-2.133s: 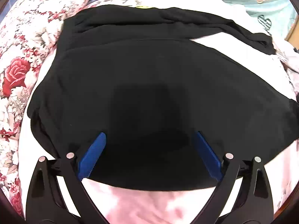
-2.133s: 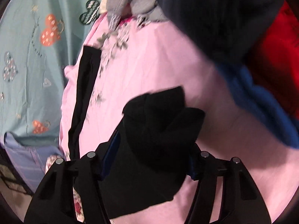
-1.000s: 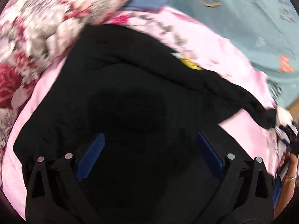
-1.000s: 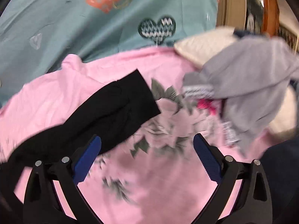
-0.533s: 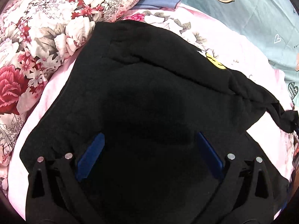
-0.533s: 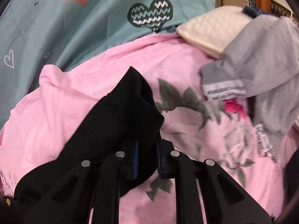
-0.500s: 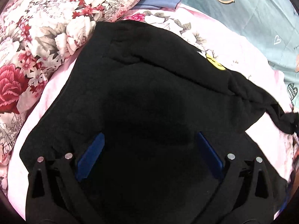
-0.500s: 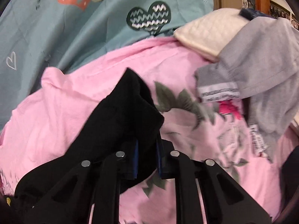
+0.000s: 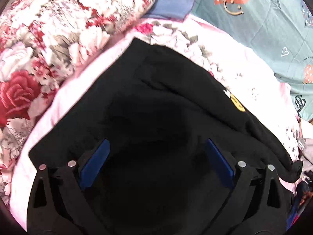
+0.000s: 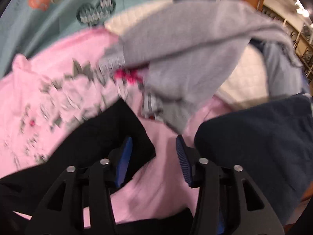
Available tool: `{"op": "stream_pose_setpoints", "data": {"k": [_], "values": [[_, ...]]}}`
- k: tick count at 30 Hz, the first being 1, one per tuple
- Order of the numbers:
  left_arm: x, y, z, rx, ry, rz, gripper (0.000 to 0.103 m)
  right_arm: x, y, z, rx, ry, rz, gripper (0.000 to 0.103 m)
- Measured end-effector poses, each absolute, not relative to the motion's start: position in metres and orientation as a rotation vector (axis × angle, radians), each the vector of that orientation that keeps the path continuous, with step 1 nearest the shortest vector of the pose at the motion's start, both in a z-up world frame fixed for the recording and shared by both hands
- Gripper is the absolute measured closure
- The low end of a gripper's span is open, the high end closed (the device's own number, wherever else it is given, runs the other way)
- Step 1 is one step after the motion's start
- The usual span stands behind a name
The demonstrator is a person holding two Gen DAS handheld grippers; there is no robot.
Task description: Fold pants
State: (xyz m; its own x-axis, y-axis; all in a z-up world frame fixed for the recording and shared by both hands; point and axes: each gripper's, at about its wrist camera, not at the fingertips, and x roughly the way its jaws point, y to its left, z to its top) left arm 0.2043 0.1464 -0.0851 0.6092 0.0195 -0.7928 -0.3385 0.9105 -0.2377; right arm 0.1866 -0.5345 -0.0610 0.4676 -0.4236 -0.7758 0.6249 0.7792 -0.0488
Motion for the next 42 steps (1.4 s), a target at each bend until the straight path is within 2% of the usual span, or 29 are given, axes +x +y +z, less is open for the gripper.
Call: {"op": "stream_pose_setpoints", "data": {"k": [2,5,7,9,15,17,18,19,23,28,29,30,31,33,37,38,39,42], "values": [[0.199,0.148,-0.082,-0.378,0.88,0.231,0.004,0.183,-0.505,-0.038,0.24,0.795,-0.561,0.054],[0.201,0.152,-0.084,-0.393,0.89,0.229,0.004,0.201,-0.439,-0.029,0.19,0.821,-0.248,0.053],[0.201,0.152,-0.086,-0.4,0.9,0.214,0.004,0.216,-0.38,-0.034,0.103,0.847,-0.053,0.052],[0.202,0.149,-0.087,-0.376,0.9,0.216,0.004,0.228,-0.32,-0.042,0.003,0.853,0.113,0.046],[0.206,0.147,-0.094,-0.355,0.915,0.235,0.004,0.266,-0.235,-0.076,-0.189,0.97,0.251,0.046],[0.208,0.148,-0.097,-0.36,0.931,0.23,0.004,0.271,-0.23,-0.085,-0.193,1.012,0.274,0.051],[0.208,0.147,-0.099,-0.362,0.935,0.228,0.004,0.271,-0.23,-0.087,-0.193,1.02,0.28,0.077],[0.209,0.147,-0.099,-0.362,0.937,0.226,0.004,0.267,-0.23,-0.085,-0.208,1.018,0.27,0.095],[0.213,0.14,-0.103,-0.348,0.956,0.205,0.004,0.264,-0.24,-0.054,-0.221,0.883,0.256,0.099],[0.215,0.132,-0.103,-0.311,0.962,0.18,0.004,0.319,-0.234,-0.027,-0.245,0.783,0.124,0.098],[0.215,0.133,-0.103,-0.313,0.961,0.182,0.004,0.332,-0.233,-0.032,-0.257,0.783,0.095,0.097],[0.215,0.136,-0.102,-0.321,0.957,0.186,0.004,0.354,-0.232,-0.042,-0.269,0.807,0.057,0.091],[0.215,0.139,-0.101,-0.328,0.954,0.195,0.004,0.371,-0.231,-0.057,-0.28,0.867,0.025,0.069],[0.214,0.146,-0.099,-0.341,0.947,0.223,0.004,0.391,-0.233,-0.079,-0.352,0.955,-0.113,0.051],[0.206,0.164,-0.093,-0.463,0.926,0.246,0.004,0.372,-0.237,-0.033,-0.201,0.745,-0.208,0.048],[0.206,0.164,-0.093,-0.473,0.925,0.245,0.004,0.364,-0.233,-0.02,-0.139,0.692,-0.149,0.045],[0.207,0.163,-0.093,-0.465,0.931,0.245,0.004,0.361,-0.224,-0.014,-0.094,0.675,-0.065,0.036],[0.21,0.16,-0.098,-0.422,0.968,0.258,0.004,0.366,-0.169,-0.014,-0.027,0.809,0.261,0.034]]}}
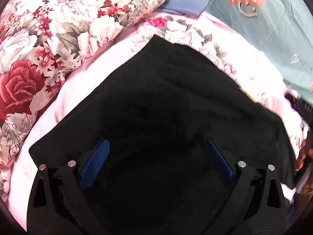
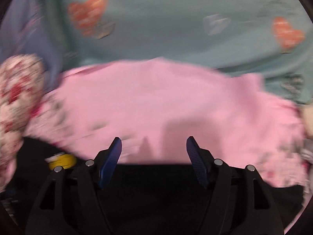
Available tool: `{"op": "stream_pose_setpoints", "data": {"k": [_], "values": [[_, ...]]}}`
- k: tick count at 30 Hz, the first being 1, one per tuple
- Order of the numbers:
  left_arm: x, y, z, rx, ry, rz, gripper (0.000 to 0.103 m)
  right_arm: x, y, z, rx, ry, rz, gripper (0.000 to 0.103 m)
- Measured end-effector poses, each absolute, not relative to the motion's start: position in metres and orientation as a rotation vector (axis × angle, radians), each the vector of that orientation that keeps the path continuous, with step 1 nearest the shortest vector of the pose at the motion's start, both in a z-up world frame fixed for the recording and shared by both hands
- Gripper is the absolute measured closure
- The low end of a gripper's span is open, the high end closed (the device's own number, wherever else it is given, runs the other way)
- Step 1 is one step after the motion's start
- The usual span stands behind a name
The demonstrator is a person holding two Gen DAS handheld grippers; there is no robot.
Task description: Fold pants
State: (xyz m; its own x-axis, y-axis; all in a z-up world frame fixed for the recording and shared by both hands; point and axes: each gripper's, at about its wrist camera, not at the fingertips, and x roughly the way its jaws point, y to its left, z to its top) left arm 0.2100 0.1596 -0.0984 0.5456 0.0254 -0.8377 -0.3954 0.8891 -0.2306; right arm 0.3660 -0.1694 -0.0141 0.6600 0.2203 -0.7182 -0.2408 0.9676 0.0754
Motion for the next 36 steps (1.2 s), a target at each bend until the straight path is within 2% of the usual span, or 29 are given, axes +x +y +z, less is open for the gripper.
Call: {"op": "stream_pose_setpoints", "data": {"k": [9,10,11,12,13,18,22,23,24,25,27,31,34,35,36], "values": [[0.193,0.182,-0.085,-0.528,0.927,0.265,0.004,0.352,0.037,-0.046,-0.326,0.87,0.615,0.034],[0.192,0.185,-0.083,-0.52,0.926,0.294,0.004,0.348,0.054,-0.052,-0.367,0.877,0.639,0.039],[0.192,0.186,-0.083,-0.52,0.926,0.309,0.004,0.348,0.065,-0.059,-0.392,0.9,0.672,0.053],[0.191,0.191,-0.085,-0.533,0.927,0.329,0.004,0.349,0.072,-0.065,-0.402,0.93,0.698,0.102],[0.192,0.193,-0.086,-0.546,0.93,0.34,0.004,0.351,0.08,-0.071,-0.406,0.962,0.715,0.103],[0.194,0.198,-0.091,-0.555,0.935,0.372,0.004,0.364,0.096,-0.039,-0.28,0.766,0.709,0.103],[0.201,0.19,-0.093,-0.472,0.95,0.392,0.004,0.379,0.112,-0.068,-0.383,0.915,0.626,0.102],[0.201,0.19,-0.093,-0.469,0.949,0.397,0.004,0.377,0.105,-0.064,-0.364,0.906,0.646,0.096],[0.2,0.19,-0.093,-0.471,0.946,0.402,0.004,0.375,0.093,-0.057,-0.332,0.894,0.671,0.066],[0.2,0.19,-0.092,-0.482,0.941,0.406,0.004,0.375,0.073,-0.046,-0.283,0.888,0.699,0.031],[0.199,0.186,-0.092,-0.486,0.938,0.395,0.004,0.378,0.045,-0.034,-0.229,0.871,0.718,0.014],[0.202,0.179,-0.088,-0.446,0.945,0.352,0.004,0.389,0.021,-0.032,-0.273,0.951,0.798,0.014],[0.195,0.182,-0.081,-0.462,0.913,0.34,0.004,0.389,0.044,-0.046,-0.355,0.956,0.856,0.014],[0.192,0.183,-0.079,-0.456,0.901,0.347,0.004,0.391,0.054,-0.057,-0.399,0.986,0.863,0.019],[0.192,0.184,-0.078,-0.44,0.895,0.363,0.004,0.389,0.061,-0.065,-0.435,1.006,0.866,0.044]]}}
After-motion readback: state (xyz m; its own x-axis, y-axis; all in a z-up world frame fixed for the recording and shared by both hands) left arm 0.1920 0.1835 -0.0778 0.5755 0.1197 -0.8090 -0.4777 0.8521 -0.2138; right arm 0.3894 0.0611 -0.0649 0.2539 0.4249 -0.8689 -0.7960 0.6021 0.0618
